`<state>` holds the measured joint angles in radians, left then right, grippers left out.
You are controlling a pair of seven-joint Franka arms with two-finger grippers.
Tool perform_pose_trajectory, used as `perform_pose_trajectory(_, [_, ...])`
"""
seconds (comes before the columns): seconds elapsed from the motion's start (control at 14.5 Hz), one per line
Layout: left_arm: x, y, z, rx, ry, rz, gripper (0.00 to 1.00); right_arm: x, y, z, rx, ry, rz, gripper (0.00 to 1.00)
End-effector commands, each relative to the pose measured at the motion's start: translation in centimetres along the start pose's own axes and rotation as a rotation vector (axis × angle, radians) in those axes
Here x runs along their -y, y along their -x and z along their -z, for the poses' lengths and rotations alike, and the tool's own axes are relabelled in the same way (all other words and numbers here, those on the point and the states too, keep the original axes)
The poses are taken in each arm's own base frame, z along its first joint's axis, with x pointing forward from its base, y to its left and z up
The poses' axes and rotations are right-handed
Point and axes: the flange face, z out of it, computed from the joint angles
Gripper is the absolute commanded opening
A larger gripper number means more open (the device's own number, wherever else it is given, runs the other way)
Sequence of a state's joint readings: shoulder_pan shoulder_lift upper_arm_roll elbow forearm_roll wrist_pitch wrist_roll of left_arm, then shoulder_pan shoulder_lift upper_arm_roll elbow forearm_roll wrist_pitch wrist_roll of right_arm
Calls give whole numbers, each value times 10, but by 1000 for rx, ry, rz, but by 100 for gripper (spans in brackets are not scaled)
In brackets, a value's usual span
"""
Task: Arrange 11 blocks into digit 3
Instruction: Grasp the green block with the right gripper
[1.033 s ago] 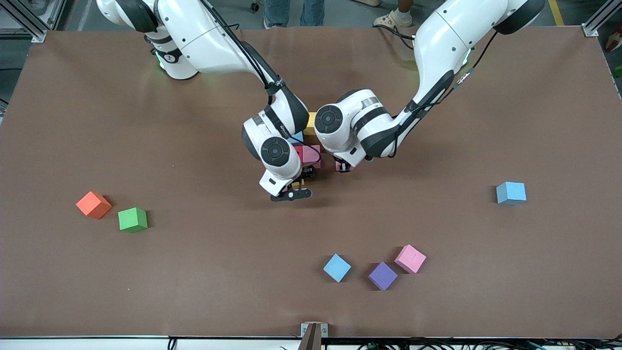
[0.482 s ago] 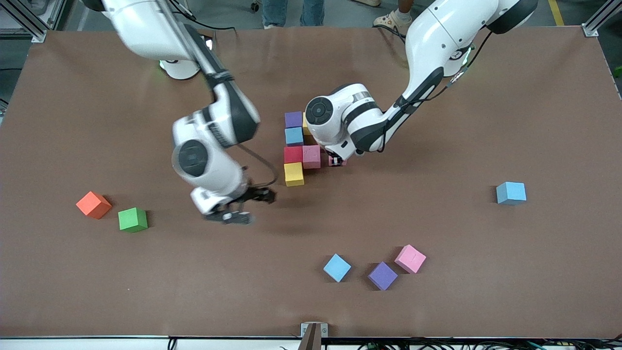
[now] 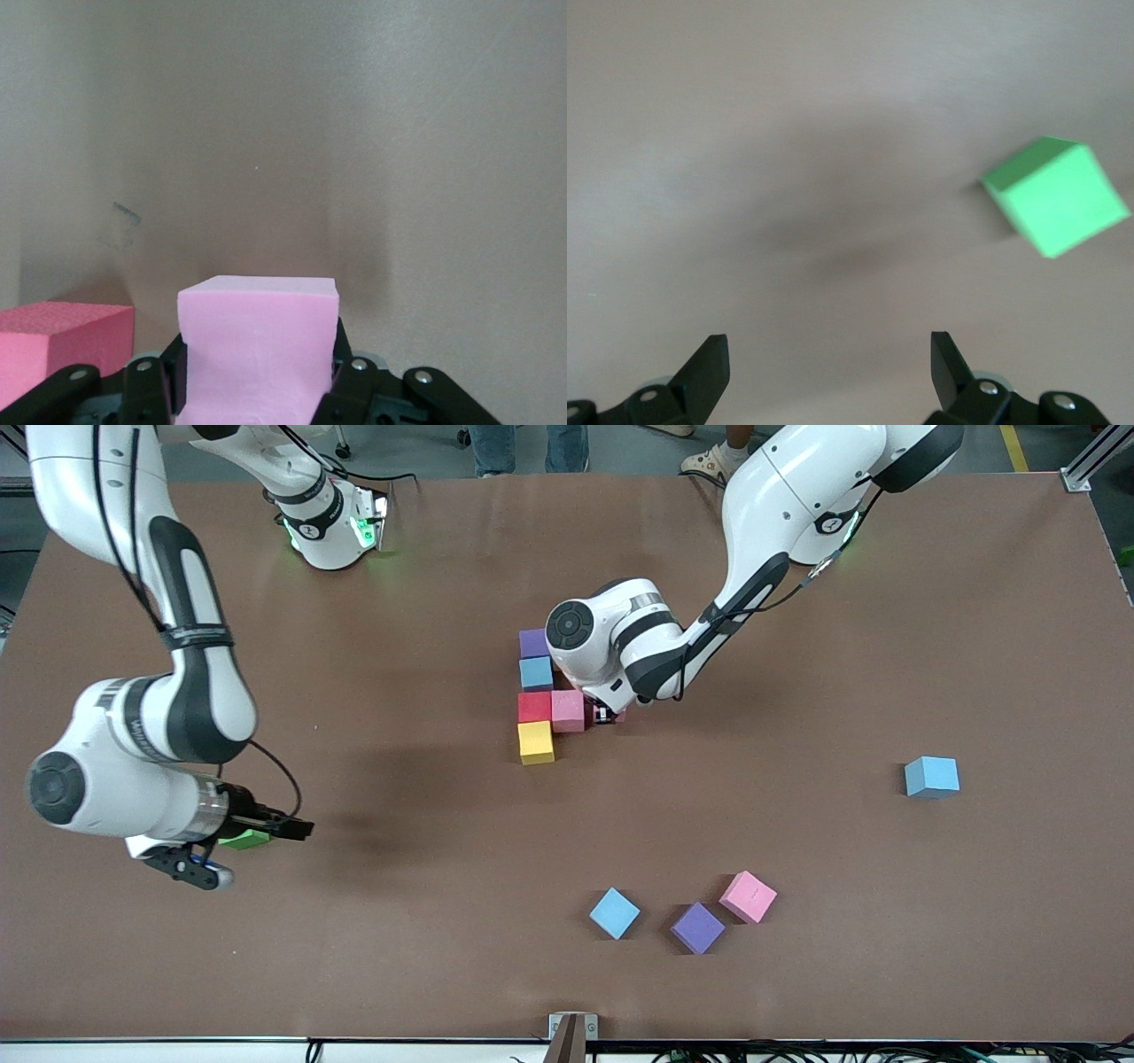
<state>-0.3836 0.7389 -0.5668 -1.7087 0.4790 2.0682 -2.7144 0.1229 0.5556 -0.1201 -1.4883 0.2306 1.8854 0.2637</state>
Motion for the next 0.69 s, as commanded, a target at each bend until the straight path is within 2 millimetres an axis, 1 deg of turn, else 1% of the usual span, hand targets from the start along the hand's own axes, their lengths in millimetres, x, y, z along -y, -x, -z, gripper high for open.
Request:
perform_pose_trajectory(0.0, [-4,0,-8,-19,33,30,9,-47,-2,1,44,-19,142,100])
perform_pose_trajectory(0.07, [-9,1,-8,-18,45,27,9,-60,-7,1,39,-14,239,100])
perform_pose_trajectory(0.21, [-15,7,-7,-4,46,31,9,-74,-14,-1,2,70,372,100])
perform_pose_trajectory(0.34, [-15,11,-4,4,51,29,9,-77,-17,-7,-29,151,421,100])
perform_pose_trajectory(0.41, [-13,12,-3,4,51,28,9,-76,-18,-11,-40,162,462,100])
perform_pose_trajectory(0.48, [-12,13,-3,4,52,27,9,-77,-20,-19,-56,164,515,100])
perform_pose_trajectory(0.62, [-12,14,-3,4,53,32,9,-84,-21,-43,-89,167,531,100])
